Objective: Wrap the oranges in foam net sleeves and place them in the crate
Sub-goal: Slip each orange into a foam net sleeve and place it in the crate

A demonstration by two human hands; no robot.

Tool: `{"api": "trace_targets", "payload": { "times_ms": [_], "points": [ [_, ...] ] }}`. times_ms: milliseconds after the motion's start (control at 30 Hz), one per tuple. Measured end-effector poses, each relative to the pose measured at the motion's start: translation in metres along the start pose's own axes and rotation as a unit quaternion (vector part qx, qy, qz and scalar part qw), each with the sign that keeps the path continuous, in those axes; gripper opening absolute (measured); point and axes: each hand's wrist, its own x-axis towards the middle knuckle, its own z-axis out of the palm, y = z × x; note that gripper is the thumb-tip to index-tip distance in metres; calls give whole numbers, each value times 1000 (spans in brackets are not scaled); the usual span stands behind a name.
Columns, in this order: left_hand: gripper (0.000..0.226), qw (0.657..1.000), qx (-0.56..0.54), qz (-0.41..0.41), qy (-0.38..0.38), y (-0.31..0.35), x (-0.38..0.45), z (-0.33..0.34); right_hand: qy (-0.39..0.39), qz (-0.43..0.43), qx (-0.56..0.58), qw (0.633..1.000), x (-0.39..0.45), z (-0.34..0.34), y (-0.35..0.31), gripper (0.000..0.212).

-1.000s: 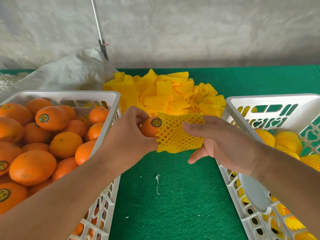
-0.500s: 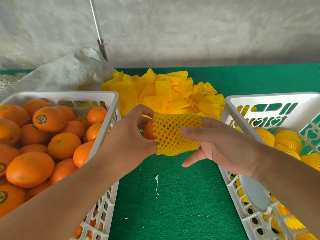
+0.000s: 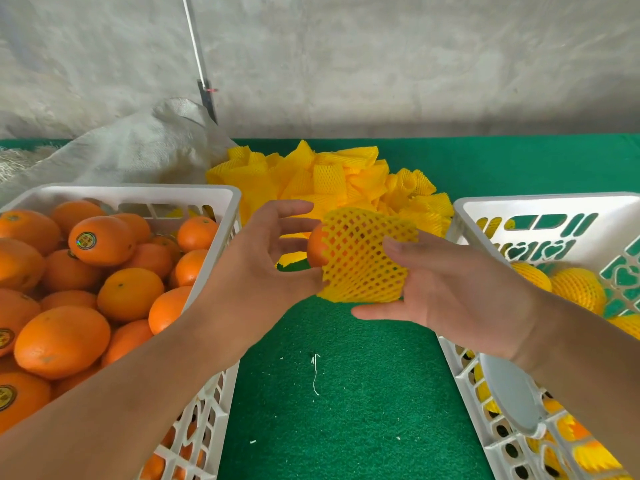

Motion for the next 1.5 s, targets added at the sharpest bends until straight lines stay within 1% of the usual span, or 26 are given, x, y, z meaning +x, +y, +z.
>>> {"api": "trace_targets", "payload": {
  "times_ms": [133,267,333,367,433,467,533,600,700,833,900,1000,1033,1100,1167,1233,1333,1433,1500],
  "points": [
    [65,1000,19,19,3,0,0,3,6,-7,13,1000,0,-3,-1,60],
    [36,999,32,9,5,0,-2,6,18,-15,4,1000,2,-4,0,56],
    [29,1000,13,-3,-5,0,-4,6,22,-25,0,999,3,-4,0,57],
    [32,1000,26,3,-14,2,-5,7,24,-32,0,999,3,-4,0,58],
    [34,993,107,49,-17,5,-8,9,27,-39,-1,999,3,-4,-1,57],
    [28,988,138,71,-6,6,-9,10,24,-38,-2,999,3,-4,-1,57],
    [16,986,143,87,16,5,-7,10,11,-31,-5,999,3,-4,-1,56],
    [20,987,136,87,14,3,-6,10,8,-28,-3,1000,2,-4,-1,55],
    [16,982,155,106,4,3,-6,10,23,-28,-4,999,2,-5,-1,54],
    [7,974,193,121,1,0,-4,10,60,-29,-61,996,1,-6,-1,51],
    [9,974,197,111,-3,-1,-5,9,94,-29,-105,990,0,-6,0,53],
    [20,977,189,101,1,-3,-6,10,140,-55,-199,968,-2,-6,4,47],
    [19,978,185,97,4,-3,-6,10,151,-68,-244,955,-2,-6,5,46],
    [12,980,177,89,5,-5,-5,9,168,-85,-321,928,-3,-4,7,50],
    [13,986,150,71,-3,-5,-3,8,185,-98,-368,906,-2,-2,8,49],
    [16,989,131,62,-5,-4,-3,7,199,-124,-382,894,-2,-1,10,45],
    [8,992,106,73,1,-2,-3,6,206,-150,-366,895,-2,0,11,44],
    [12,992,95,83,12,2,-5,5,201,-155,-358,899,-1,1,10,46],
    [9,993,94,76,13,6,-6,5,204,-155,-363,896,-1,1,10,47]
  ]
}}
